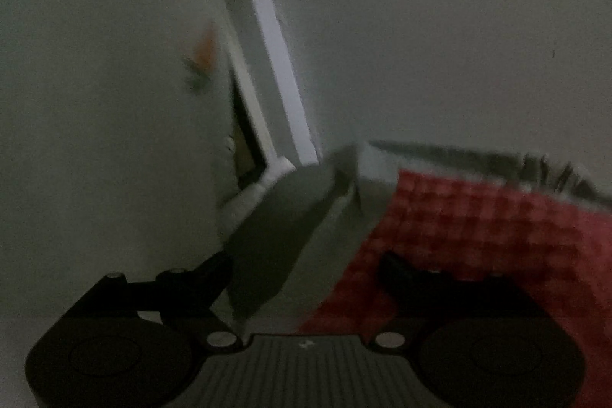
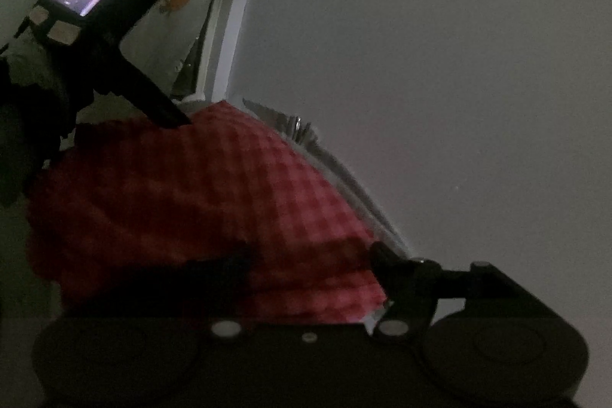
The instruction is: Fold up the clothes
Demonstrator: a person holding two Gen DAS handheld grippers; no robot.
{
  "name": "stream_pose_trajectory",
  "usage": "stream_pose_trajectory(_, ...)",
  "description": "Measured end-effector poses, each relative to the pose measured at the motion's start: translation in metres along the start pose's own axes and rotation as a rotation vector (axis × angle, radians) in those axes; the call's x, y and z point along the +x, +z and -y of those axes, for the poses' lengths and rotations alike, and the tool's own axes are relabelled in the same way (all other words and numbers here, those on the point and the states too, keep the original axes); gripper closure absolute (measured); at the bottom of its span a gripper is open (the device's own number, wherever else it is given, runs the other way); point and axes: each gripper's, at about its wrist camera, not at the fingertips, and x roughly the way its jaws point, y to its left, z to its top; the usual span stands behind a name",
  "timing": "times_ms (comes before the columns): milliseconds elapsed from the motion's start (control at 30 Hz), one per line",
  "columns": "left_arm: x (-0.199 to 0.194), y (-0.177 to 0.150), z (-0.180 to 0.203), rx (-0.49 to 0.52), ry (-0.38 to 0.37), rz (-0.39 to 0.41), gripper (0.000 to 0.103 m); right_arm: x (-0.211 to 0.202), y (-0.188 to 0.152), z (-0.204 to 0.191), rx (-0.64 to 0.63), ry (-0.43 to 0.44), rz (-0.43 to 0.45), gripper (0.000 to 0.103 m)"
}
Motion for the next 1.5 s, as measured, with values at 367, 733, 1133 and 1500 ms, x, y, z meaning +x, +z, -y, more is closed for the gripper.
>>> stream_pose_trajectory(367,-0.242,-0.086,-0.096,-0.186,0.075,0.168,0.01,-0.132,0.008,-0.01,-0.016,-0.039,0.149,0.009)
stream_pose_trajectory(733,-0.505,-0.282,-0.19,-0.384,0.27,0.164,0.0,-0.348,-0.029,-0.086,0.111,0.235,0.401,0.0)
stream_pose_trajectory(1133,-0.71,-0.413,-0.214,-0.48,0.451,0.169,0.0,-0.541,-0.08,-0.177,0.07,0.552,0.345,0.0)
stream_pose_trajectory(1500,-0.78,-0.467,-0.203,-0.491,0.41,0.037,0.0,-0.625,-0.137,-0.196,0.034,0.651,0.13,0.0)
